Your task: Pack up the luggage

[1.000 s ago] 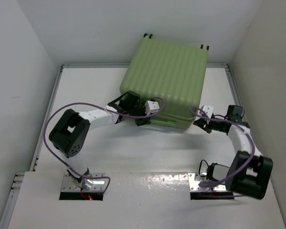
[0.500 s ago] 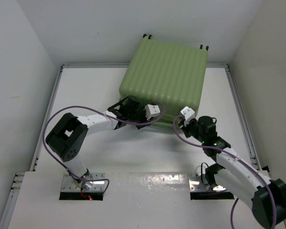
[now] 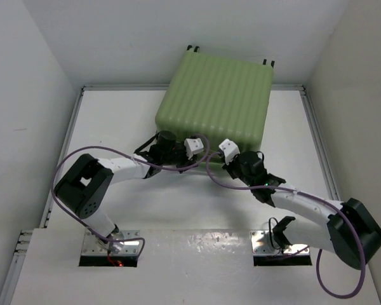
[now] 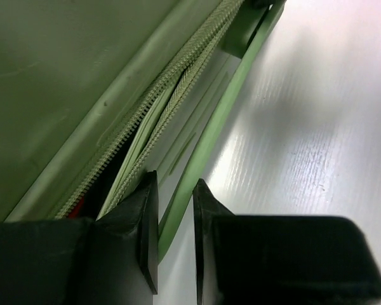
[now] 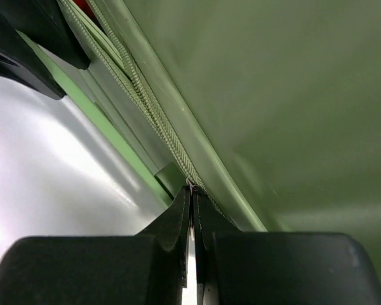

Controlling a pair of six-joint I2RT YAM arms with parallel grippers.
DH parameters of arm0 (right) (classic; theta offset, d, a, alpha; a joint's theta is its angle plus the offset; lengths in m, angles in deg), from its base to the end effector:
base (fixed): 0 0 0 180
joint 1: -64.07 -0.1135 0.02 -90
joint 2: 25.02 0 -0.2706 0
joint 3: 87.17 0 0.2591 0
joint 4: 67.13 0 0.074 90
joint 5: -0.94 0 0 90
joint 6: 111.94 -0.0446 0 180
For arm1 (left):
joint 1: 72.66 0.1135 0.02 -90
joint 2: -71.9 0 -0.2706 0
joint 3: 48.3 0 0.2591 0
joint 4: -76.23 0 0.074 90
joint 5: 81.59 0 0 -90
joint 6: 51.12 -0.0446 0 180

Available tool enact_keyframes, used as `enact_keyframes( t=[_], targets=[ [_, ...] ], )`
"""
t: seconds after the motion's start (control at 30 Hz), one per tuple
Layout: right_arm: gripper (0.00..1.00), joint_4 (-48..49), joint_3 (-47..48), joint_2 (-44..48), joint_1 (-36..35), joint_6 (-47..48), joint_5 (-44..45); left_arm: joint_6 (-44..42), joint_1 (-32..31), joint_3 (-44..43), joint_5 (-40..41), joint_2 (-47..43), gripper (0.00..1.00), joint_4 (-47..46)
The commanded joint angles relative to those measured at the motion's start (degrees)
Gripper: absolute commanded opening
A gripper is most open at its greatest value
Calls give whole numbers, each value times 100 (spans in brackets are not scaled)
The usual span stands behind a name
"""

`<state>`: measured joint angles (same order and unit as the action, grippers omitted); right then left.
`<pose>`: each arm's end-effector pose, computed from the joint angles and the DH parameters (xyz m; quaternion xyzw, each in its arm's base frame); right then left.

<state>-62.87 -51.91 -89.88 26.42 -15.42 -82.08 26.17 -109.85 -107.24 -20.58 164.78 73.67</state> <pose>0.1911 0.1406 0.1799 -0.2869 0.7938 0.0937 0.5280 0.2618 -0.2258 0.1802 0.4672 0.7138 -0.3138 0.4169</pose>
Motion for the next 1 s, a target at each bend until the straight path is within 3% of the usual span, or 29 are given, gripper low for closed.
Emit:
enact_keyframes(
  t=[0.0,0.4,0.53,0.8,0.97],
  targets=[
    [0,1003,449,-747,-690,-213,-1841,2035,-333,320,-1794,-147,0,471],
    [0,1476,1794,-1784,-1351,-608,-2901,2238,-175,487,-1741,-209,0,241],
    [0,1592,1830,-1706,-1131,-1862,-3580,2238,10,539,-1609,-262,0,293],
    [0,1768,1267,-976,-762,-3979,-3924,2238,221,601,-1101,-314,0,294],
    [0,2303,1468,-1300,-1104,-4405,-3819,2290,221,601,-985,-314,0,259]
  ],
)
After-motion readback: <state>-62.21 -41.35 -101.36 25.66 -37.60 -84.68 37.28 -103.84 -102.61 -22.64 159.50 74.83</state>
